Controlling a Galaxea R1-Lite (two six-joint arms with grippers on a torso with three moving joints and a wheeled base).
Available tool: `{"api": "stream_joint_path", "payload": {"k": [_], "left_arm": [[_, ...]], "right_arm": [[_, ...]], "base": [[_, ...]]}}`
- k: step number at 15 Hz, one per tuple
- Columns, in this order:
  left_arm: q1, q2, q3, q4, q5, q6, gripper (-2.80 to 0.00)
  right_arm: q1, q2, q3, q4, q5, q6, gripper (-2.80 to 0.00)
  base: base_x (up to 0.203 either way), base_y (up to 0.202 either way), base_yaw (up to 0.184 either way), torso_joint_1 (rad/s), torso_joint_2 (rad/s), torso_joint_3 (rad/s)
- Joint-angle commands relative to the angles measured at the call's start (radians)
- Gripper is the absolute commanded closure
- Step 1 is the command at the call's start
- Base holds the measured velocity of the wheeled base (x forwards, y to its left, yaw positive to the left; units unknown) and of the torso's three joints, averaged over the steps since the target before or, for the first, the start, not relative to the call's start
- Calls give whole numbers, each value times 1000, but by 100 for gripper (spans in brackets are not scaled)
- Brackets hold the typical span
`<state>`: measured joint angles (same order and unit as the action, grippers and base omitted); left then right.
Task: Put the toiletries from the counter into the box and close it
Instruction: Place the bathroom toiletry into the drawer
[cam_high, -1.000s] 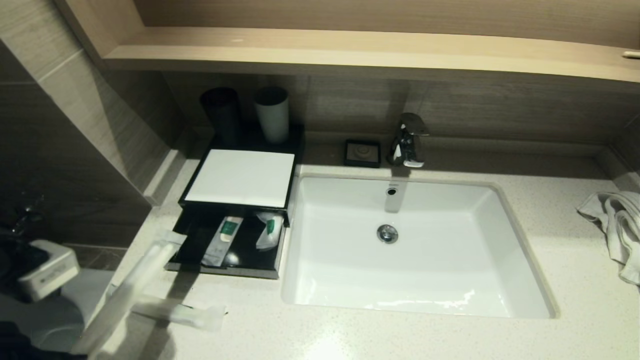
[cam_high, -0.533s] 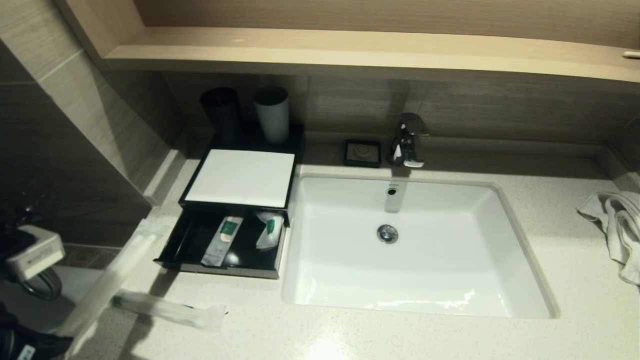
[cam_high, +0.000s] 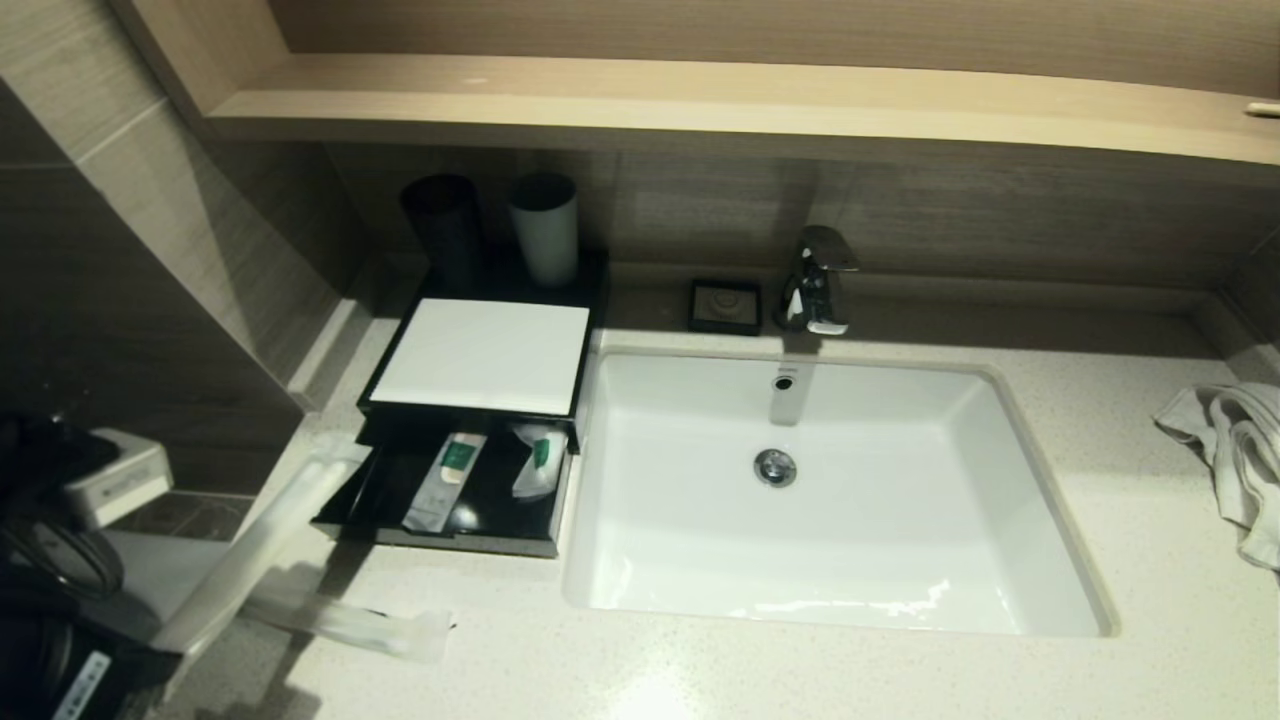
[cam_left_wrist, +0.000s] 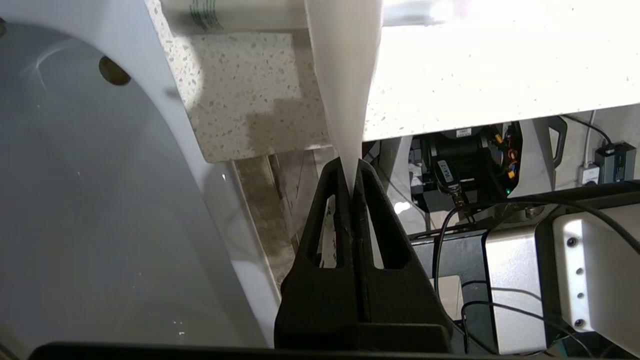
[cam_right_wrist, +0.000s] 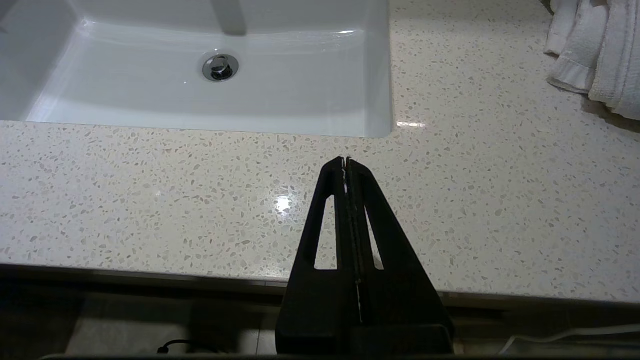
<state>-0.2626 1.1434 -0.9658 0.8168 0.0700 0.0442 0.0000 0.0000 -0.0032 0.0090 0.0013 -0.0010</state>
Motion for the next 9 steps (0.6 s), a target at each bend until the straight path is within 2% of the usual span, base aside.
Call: {"api": "stream_joint_path", "payload": {"k": [1, 9], "left_arm": [[0, 85, -37, 5, -1, -1, 0], [-1, 217, -125, 18, 2, -3, 0]], "right_arm": [[0, 0, 0, 0, 0, -1, 0], [0, 0, 0, 0, 0, -1, 0]], "base": [[0, 0, 0, 0, 0, 0], [0, 0, 0, 0, 0, 0]]}}
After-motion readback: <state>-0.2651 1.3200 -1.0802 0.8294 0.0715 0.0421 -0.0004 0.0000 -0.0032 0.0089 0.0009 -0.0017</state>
